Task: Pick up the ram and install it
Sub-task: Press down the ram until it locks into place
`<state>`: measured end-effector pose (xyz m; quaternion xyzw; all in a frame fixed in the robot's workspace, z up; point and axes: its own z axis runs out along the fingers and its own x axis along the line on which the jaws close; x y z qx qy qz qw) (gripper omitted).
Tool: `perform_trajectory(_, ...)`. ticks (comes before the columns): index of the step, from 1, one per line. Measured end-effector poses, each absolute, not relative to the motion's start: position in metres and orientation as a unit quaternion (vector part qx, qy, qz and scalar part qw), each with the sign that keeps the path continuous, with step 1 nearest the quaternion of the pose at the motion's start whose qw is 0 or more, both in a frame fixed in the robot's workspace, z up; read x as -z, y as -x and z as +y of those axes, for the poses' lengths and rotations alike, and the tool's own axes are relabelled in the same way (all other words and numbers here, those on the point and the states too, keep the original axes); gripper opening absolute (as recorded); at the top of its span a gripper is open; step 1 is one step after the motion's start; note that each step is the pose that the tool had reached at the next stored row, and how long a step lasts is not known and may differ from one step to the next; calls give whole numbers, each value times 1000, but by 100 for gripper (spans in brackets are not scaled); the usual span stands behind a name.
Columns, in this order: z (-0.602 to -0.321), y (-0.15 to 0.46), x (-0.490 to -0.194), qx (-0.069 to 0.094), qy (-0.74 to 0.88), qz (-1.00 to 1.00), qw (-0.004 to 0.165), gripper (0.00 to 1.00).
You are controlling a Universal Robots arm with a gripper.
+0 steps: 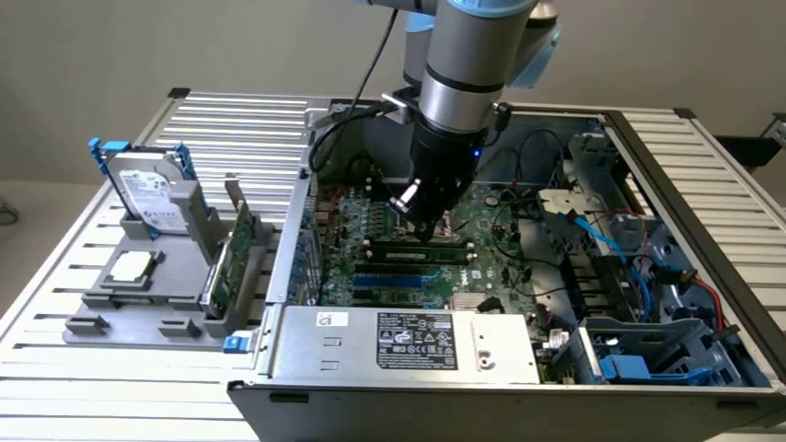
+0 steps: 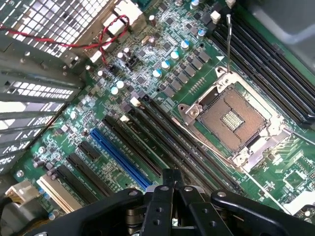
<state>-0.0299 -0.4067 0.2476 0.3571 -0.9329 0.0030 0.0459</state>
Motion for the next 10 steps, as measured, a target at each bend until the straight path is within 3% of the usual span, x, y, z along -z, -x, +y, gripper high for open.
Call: perform_trajectory(10, -407, 30, -248, -1, -296, -954, 42, 11)
